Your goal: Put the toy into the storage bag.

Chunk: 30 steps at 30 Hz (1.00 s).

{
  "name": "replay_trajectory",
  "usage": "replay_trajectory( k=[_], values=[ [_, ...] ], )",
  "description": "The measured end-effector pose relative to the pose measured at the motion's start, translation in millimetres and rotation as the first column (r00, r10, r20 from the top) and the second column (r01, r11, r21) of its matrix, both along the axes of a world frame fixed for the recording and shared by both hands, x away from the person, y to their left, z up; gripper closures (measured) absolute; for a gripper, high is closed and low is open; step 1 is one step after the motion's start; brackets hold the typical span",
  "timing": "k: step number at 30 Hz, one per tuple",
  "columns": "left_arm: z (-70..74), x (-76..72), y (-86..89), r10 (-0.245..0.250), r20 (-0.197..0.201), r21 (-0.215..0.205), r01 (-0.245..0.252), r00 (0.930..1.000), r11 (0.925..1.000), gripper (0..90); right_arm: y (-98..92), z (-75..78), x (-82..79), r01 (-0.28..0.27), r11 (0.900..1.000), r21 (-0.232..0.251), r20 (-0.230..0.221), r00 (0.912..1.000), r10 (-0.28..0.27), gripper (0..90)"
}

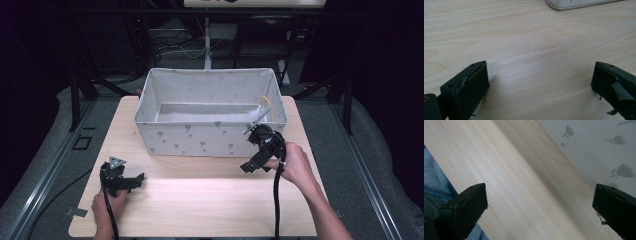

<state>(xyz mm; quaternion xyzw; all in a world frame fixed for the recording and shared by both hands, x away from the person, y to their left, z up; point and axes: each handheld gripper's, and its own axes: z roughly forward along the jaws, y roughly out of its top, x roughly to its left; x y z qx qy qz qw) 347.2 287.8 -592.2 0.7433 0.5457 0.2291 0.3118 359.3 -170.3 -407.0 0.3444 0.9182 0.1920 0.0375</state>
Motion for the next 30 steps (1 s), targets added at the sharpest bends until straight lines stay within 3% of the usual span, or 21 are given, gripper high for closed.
replay_trajectory(
  k=[10,16,22,30],
  values=[
    [0.0,0.0,0.0,0.000,0.000,0.000,0.000,1.0000,1.0000,1.3,7.9,-56.6,-10.0,-0.017,1.000,0.003,-0.056,0.9983,0.018,0.0],
    [0.0,0.0,0.0,0.001,0.000,-0.001,-0.001,1.0000,1.0000,1.3,12.7,-84.2,-10.2,-0.016,0.999,-0.035,-0.084,0.9964,0.013,0.0],
    [0.0,0.1,0.0,0.000,0.000,0.000,0.000,1.0000,1.0000,1.3,12.5,-95.0,-10.4,-0.011,0.999,-0.043,-0.081,0.9967,0.008,0.0],
    [0.0,0.0,0.0,0.000,0.000,0.000,0.000,1.0000,1.0000,1.3,9.8,-97.5,-11.3,0.007,0.998,-0.066,-0.074,0.9972,-0.012,1.6]
  ],
)
